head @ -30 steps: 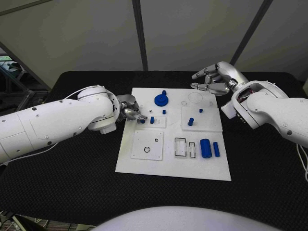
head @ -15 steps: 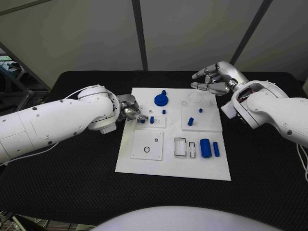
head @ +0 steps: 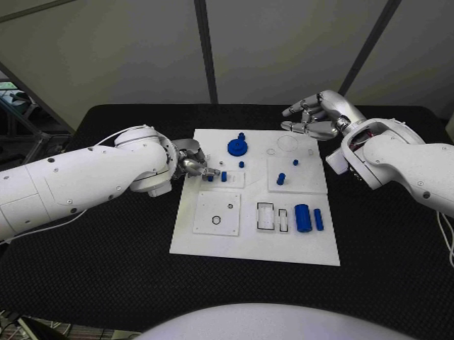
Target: Assemble the parts on the task board
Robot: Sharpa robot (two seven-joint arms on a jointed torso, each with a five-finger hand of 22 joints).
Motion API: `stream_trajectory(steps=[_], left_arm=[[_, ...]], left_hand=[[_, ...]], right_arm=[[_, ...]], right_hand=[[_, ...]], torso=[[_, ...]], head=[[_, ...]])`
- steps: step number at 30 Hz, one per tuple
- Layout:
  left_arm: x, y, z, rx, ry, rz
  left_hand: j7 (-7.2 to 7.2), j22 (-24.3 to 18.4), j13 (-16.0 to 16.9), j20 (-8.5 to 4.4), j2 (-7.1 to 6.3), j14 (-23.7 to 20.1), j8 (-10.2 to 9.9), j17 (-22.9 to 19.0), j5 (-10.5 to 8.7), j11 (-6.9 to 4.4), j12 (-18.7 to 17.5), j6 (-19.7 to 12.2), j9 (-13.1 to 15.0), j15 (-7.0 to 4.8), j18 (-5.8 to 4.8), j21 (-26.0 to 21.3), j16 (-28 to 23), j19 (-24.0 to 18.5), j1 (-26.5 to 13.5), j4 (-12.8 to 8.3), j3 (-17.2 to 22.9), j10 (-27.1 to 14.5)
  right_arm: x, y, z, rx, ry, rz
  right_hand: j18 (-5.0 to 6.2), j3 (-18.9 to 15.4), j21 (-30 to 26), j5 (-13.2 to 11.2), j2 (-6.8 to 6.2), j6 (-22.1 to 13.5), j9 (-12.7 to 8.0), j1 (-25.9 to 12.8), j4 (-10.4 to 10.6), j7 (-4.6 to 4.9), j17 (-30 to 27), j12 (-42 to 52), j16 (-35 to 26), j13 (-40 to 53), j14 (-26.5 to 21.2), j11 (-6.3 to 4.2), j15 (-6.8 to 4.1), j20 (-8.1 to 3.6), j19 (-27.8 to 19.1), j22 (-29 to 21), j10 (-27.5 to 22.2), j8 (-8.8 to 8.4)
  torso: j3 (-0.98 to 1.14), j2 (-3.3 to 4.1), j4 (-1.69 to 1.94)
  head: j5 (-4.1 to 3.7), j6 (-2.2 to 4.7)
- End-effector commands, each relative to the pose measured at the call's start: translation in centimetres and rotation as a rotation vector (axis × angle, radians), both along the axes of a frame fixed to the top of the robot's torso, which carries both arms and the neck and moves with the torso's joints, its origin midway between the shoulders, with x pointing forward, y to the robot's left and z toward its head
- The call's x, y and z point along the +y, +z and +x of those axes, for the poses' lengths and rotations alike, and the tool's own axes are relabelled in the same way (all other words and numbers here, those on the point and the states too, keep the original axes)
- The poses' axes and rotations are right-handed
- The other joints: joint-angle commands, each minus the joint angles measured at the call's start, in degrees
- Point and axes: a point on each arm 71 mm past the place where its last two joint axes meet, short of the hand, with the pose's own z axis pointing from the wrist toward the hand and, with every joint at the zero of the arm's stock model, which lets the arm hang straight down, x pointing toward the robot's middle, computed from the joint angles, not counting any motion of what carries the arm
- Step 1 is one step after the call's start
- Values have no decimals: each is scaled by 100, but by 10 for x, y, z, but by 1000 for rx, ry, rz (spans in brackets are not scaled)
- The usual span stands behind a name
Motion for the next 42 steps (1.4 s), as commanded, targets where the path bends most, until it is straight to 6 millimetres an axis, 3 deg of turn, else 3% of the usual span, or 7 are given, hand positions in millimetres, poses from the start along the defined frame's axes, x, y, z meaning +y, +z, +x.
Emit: stream_trajectory(steps=[1, 11, 16, 20, 24, 30, 42], left_arm=[[1, 2, 0, -15, 11, -2], [4, 22, 6, -77, 47, -54], [6, 34, 10, -104, 95, -145], [1, 44, 16, -156, 88, -269], [-9, 48, 20, -221, 33, -354], [-33, 46, 20, -400, -147, -346], [-63, 31, 18, -536, -403, -137]], left_hand=[[12, 473, -8, -35, 8, 583, 37, 1467, -25, -2, 28, 31, -5, -38, -97, 13, 27, 117, -62, 10, -45, 28], [35, 334, -263, -27, -5, 544, 23, 1347, -30, 18, -148, -43, -34, -24, -56, -169, -66, 43, -166, 98, -411, -134], [172, -390, -1249, 52, 43, 298, -36, 701, -24, 146, -899, -388, -69, 85, 131, -1080, -609, -374, -194, 104, -774, -876], [616, -2702, -1553, 362, 86, -1422, -309, -1960, -12, 585, -1361, -1265, -284, 506, 570, -4170, -3303, -2121, 171, 94, -1032, -2054], [887, -3228, -1879, 632, -20, -2409, -539, -2935, -7, 872, -1723, -1639, -591, 776, 539, -4939, -4473, -2634, 1088, -86, -1071, -2796], [858, -3524, -2704, 690, -66, -2308, -997, -3317, 10, 873, -2407, -1293, -1250, 749, 664, -5155, -4506, -2379, 2472, -543, -643, -2824], [636, -2648, -3866, 478, -342, -943, -1849, -2282, -10, 664, -3241, -349, -2200, 543, 565, -3876, -2504, -1372, 2647, -529, -669, -2011]], right_arm=[[1, 1, 0, -6, 6, -1], [0, 1, 0, -6, 4, -1], [1, 1, 0, -7, 3, 0], [1, 1, 1, -8, 2, 0], [1, 1, 1, -8, 3, 0], [1, 1, 0, -8, 4, 0], [3, 1, 0, -8, 11, 1]], right_hand=[[58, 6, -19, 27, -19, -45, -5, -60, 43, 10, 383, -7, -28, -7, 339, -4, -39, -29, -3, -10, 25, 35], [58, 6, -19, 27, -19, -45, -5, -60, 43, 10, 383, -7, -28, -7, 339, -4, -39, -29, -3, -10, 25, 35], [58, 6, -19, 27, -19, -45, -5, -60, 43, 10, 383, -7, -28, -7, 339, -4, -39, -29, -3, -10, 25, 35], [58, 6, -19, 27, -19, -45, -5, -60, 43, 10, 383, -7, -28, -7, 339, -4, -39, -29, -3, -10, 25, 35], [58, 6, -19, 27, -19, -45, -5, -60, 43, 10, 383, -7, -28, -7, 339, -4, -39, -29, -3, -10, 25, 35], [59, 4, -25, 31, -20, -49, -6, -65, 48, 10, 374, -22, -34, -26, 338, -5, -40, -30, -5, -17, 14, 36], [59, 7, -24, 35, -19, -49, -6, -61, 46, 9, 380, -25, -30, -30, 340, -6, -40, -30, -3, -16, 11, 37]], torso=[[-5, 3, 0], [1, 2, -3], [2, 2, -4], [3, 1, 4], [2, 4, 0], [-2, 9, -7], [1, 8, 0]], head=[[-1, 5], [-15, 4], [-25, 8], [-44, 21], [-74, 35], [-155, 91], [-194, 116]])
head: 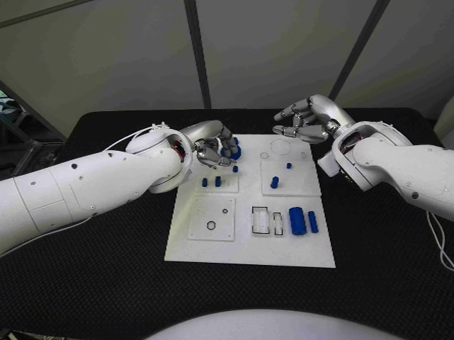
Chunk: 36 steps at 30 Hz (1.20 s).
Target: Assemble the parts on the task board
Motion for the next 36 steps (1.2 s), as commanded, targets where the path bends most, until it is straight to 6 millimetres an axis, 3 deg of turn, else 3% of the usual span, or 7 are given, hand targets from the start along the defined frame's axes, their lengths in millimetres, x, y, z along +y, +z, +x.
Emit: stream_trajectory(steps=[1, 6, 10, 36], left_arm=[[-9, 2, -2, -127, -99, 96], [-15, -2, -1, -131, -108, 142], [-20, -5, 1, -117, -107, 178], [-26, -16, 11, -65, -92, 264]], left_hand=[[-31, 608, -157, -25, -57, 320, -122, 469, -10, -15, -118, 137, -120, -31, -150, 755, 545, 333, 6, 32, -30, 117], [-57, 1830, -388, -68, -63, 870, -305, 1307, -11, -32, -342, 295, -275, -59, -386, 2255, 1360, 983, 7, 55, -43, 233], [-106, 2187, -475, -98, -70, 1012, -381, 1455, -14, -67, -435, 353, -332, -106, -455, 2689, 1522, 1174, -5, 67, -62, 280], [-150, 2517, -564, -140, -24, 1108, -453, 1453, -16, -106, -528, 459, -384, -153, -525, 3080, 1576, 1344, 25, 66, -39, 371]], right_arm=[[2, 2, -1, -7, 9, 1], [3, 2, -1, -7, 10, 1], [3, 2, -1, -7, 12, 1], [6, 2, -1, -6, 18, 2]], right_hand=[[59, -11, -24, 34, 4, -49, -7, -39, 29, 9, 382, -25, -30, -10, 340, -6, -40, -30, -3, -5, 11, 37], [59, -7, -26, 40, 7, -49, -8, -34, 28, 8, 380, -19, -32, -5, 340, -7, -41, -31, -3, -7, 15, 38], [59, -7, -26, 40, 7, -49, -8, -34, 28, 8, 380, -19, -32, -5, 340, -7, -41, -31, -3, -7, 15, 38], [58, 0, -23, 59, 12, -50, -8, -28, 27, 8, 388, -16, -28, -5, 343, -8, -43, -32, 3, 1, 17, 40]], torso=[[-3, 1, 6], [2, -1, 3], [2, 3, -7], [4, -6, 12]], head=[[-9, 3], [-14, 13], [-15, 15], [-28, -51]])
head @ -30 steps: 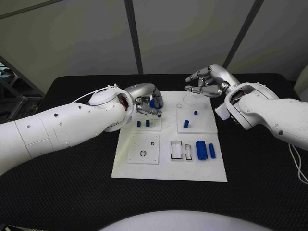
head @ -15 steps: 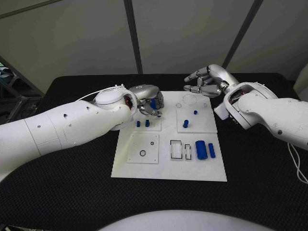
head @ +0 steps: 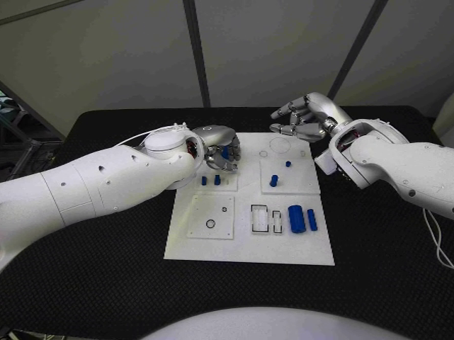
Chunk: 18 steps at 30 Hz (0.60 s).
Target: Assemble the parts on the task board
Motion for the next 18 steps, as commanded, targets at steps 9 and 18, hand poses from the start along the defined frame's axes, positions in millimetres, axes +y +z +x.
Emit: stream_trajectory(steps=[9, 18], left_arm=[[-1, -5, 2, 22, 1, 40], [-3, -7, 3, 29, -2, 46]], left_hand=[[1, 94, -33, -9, 52, 47, -48, -20, -10, -23, -42, 156, -19, -14, -135, 118, 35, 73, 89, -16, 93, 195], [-6, 188, -75, -25, 96, 58, -104, -58, -269, -43, -119, 257, -38, -30, -153, 209, 40, 92, 167, -56, 208, 347]], right_arm=[[4, 1, 0, -4, 12, 0], [5, 1, -1, -3, 15, -1]], right_hand=[[58, 0, -23, 31, 12, -50, -8, -29, 28, 8, 388, -16, -28, -1, 342, -8, -43, -32, 3, 0, 17, 20], [56, 3, -19, 38, 13, -49, -8, -27, 27, 7, 390, -4, -28, 10, 343, -8, -43, -33, 9, 9, 26, 21]], torso=[[1, 2, -1], [0, 2, 0]], head=[[-3, -15], [-11, -30]])
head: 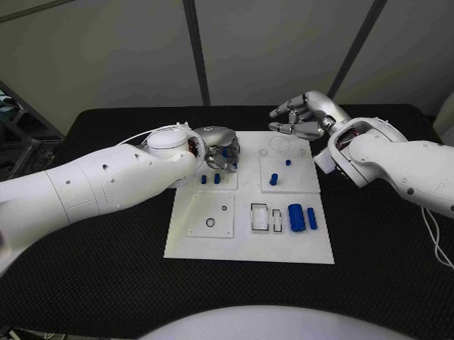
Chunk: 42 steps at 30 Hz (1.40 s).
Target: Assemble the parts on the task board
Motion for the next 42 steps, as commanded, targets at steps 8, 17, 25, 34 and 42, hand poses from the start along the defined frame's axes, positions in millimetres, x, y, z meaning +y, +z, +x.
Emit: stream_trajectory(steps=[8, 17, 25, 34, 42], left_arm=[[-1, -3, 2, 12, -2, 18], [0, -5, 3, 24, 2, 19], [1, -4, 3, 16, -1, -14], [9, -1, 0, 10, 15, -72], [16, 10, -2, -11, 34, -115]], left_hand=[[14, 34, -27, -6, -1, 38, -76, -15, -58, 19, -71, 35, -21, -8, 100, 51, 22, 35, 79, -15, 84, 46], [32, 51, -51, -3, 2, 38, -115, -28, -62, 33, -126, 34, -34, 0, 96, 64, 23, 36, 87, -19, 125, 57], [27, 106, -106, -2, 82, 35, -158, -60, -63, 18, -255, 193, -38, -8, 89, 107, 28, 36, 168, -61, 339, 237], [35, 153, -168, -8, 39, 35, -252, -84, -81, 19, -448, 328, -55, -7, 85, 137, 42, 33, 162, -116, 554, 419], [40, 164, -194, -3, -12, 32, -312, -108, -86, 27, -552, 378, -66, -1, 85, 136, 44, 27, 63, -98, 615, 484]], right_arm=[[3, 1, -1, -3, 12, -2], [4, 1, -1, -3, 13, -1], [4, 1, -1, -4, 14, -1], [3, 1, -1, -5, 12, -2], [1, 1, 0, -6, 10, -3]], right_hand=[[56, 3, -19, 38, 13, -49, -8, -27, 28, 7, 390, -4, -28, 5, 343, -8, -43, -33, 9, 8, 26, 23], [56, 3, -19, 38, 13, -49, -8, -27, 28, 7, 390, -4, -28, 5, 343, -8, -43, -33, 9, 8, 26, 23], [56, 3, -19, 38, 13, -49, -8, -27, 28, 7, 390, -4, -28, 5, 343, -8, -43, -33, 9, 8, 26, 23], [56, 3, -19, 38, 13, -49, -8, -27, 28, 7, 390, -4, -28, 5, 343, -8, -43, -33, 9, 8, 26, 23], [56, 8, -19, 56, 18, -43, -7, -26, 30, 6, 391, 13, -28, 16, 345, -10, -45, -35, 13, 9, 41, 30]], torso=[[0, -4, -1], [-2, -2, 2], [-3, -9, 3], [-7, -17, 8], [-9, -16, 9]], head=[[-7, -16], [-7, -26], [-6, -35], [-3, -16], [26, 6]])
